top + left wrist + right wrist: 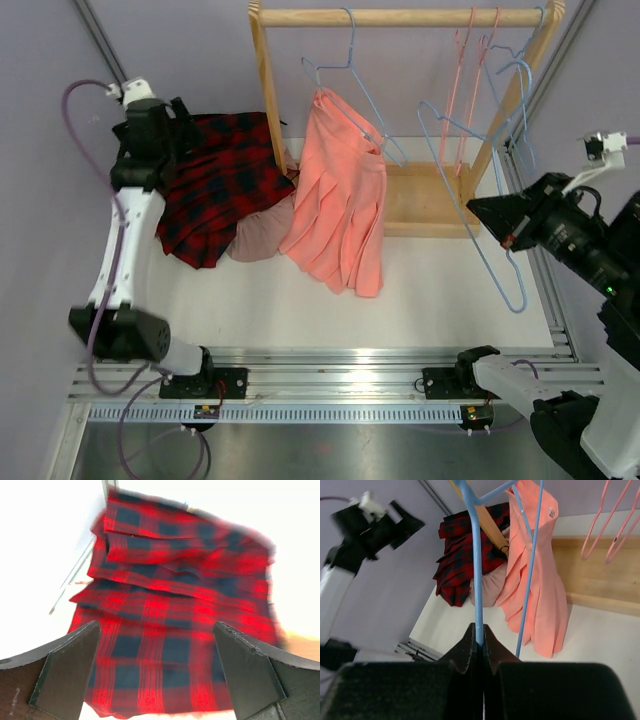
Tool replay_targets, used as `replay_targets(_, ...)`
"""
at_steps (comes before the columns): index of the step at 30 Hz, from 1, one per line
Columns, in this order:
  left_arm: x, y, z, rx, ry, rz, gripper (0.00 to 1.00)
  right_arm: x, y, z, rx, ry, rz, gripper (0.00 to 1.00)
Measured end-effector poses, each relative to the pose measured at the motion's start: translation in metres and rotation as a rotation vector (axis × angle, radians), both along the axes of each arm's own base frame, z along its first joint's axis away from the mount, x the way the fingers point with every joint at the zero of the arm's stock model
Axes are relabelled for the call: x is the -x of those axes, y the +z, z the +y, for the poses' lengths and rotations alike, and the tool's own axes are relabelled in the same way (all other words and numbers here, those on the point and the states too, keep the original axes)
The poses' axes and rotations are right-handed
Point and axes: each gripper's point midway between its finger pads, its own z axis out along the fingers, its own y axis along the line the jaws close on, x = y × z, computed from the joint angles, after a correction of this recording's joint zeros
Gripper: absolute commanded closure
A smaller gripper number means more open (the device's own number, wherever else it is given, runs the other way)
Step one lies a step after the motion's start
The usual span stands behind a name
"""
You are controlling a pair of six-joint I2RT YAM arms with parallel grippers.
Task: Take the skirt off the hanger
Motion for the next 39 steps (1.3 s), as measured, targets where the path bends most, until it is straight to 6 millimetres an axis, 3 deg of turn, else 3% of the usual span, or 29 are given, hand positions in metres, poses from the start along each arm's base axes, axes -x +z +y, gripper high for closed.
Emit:
replay_targets(4, 0.085, 0.065, -0.016, 0.049, -0.052, -0.218, 0.01, -0.058, 0.005, 0.004, 0.016, -0.059, -0.003, 1.0)
replay_targets(6, 0.123, 0.082, -0.026, 0.071, -0.095, -0.308, 0.01, -0.089, 0.005, 0.007, 0.028, -0.09, -0.002, 1.0)
replay_targets(7, 0.139, 0.081, -0.032, 0.084, -0.119, -0.329, 0.01, -0.106, 0.005, 0.008, 0.033, -0.105, -0.003, 1.0)
replay_targets(9, 0.16, 0.059, -0.044, 0.109, -0.171, -0.315, 0.01, -0.141, 0.002, 0.013, 0.044, -0.132, 0.003, 1.0)
replay_targets(14, 0.194, -0.053, -0.062, 0.147, -0.239, -0.055, 0.01, -0.223, 0.0, 0.024, 0.056, -0.183, -0.002, 1.0)
replay_targets(16, 0.208, -0.084, -0.061, 0.149, -0.239, 0.032, 0.01, -0.249, 0.001, 0.027, 0.056, -0.204, -0.015, 1.0)
replay_targets(18, 0.221, -0.101, -0.06, 0.149, -0.236, 0.075, 0.01, -0.272, 0.001, 0.03, 0.055, -0.22, -0.027, 1.0)
replay_targets(20, 0.229, -0.104, -0.059, 0.149, -0.235, 0.079, 0.01, -0.288, -0.006, 0.032, 0.06, -0.232, -0.02, 1.0)
replay_targets(25, 0.233, -0.1, -0.058, 0.146, -0.239, 0.049, 0.01, -0.309, -0.044, 0.034, 0.091, -0.245, 0.049, 1.0)
replay_targets(29, 0.232, -0.106, -0.059, 0.147, -0.24, 0.069, 0.01, -0.3, -0.081, 0.03, 0.126, -0.251, 0.129, 0.99)
replay_targets(30, 0.231, -0.107, -0.059, 0.148, -0.241, 0.074, 0.01, -0.298, -0.084, 0.029, 0.131, -0.253, 0.134, 0.7)
replay_targets(32, 0.231, -0.108, -0.059, 0.149, -0.243, 0.077, 0.01, -0.292, -0.079, 0.027, 0.132, -0.255, 0.123, 0.26)
replay_targets(34, 0.231, -0.11, -0.06, 0.149, -0.244, 0.079, 0.01, -0.284, -0.067, 0.023, 0.133, -0.257, 0.093, 0.04)
replay_targets(39, 0.231, -0.111, -0.06, 0.152, -0.248, 0.08, 0.01, -0.262, -0.023, 0.015, 0.125, -0.264, -0.031, 0.01)
